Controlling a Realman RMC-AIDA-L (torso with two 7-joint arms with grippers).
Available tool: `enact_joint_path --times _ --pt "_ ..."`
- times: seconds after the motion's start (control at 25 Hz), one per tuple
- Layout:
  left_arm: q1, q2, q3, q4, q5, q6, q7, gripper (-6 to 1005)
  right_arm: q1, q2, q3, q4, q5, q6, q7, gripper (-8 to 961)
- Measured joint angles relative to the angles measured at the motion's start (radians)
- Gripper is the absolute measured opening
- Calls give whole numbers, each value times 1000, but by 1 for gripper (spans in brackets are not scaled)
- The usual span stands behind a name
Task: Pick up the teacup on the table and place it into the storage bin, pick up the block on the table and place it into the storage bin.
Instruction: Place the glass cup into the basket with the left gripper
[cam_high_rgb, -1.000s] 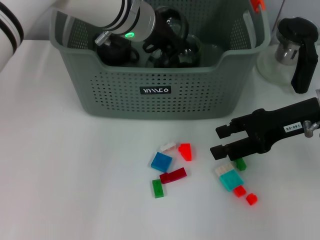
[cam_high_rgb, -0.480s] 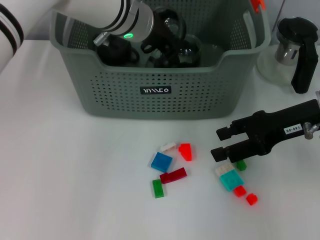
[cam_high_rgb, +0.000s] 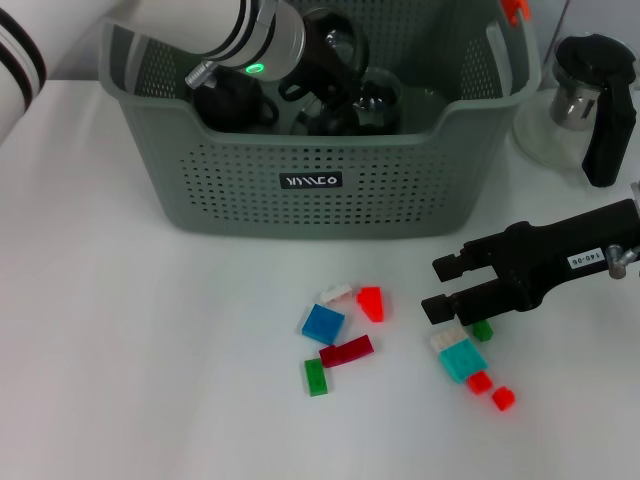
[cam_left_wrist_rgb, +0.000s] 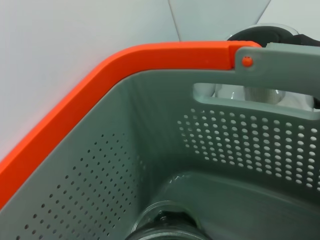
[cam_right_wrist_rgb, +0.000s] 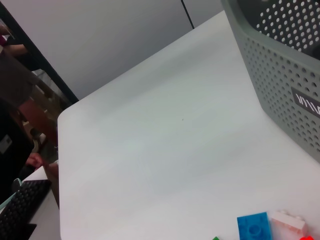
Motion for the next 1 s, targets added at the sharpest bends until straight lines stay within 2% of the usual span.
enact_joint_path --times 0.6,0.8,1.0 --pt "4 -2 -7 -16 23 -19 -7 136 0 1 0 1 0 0 1 800" --pt "7 -1 -10 -14 23 -20 -17 279 -1 1 0 1 0 0 1 800" --pt "20 7 -20 23 23 1 -47 378 -2 2 3 1 -1 0 -1 800"
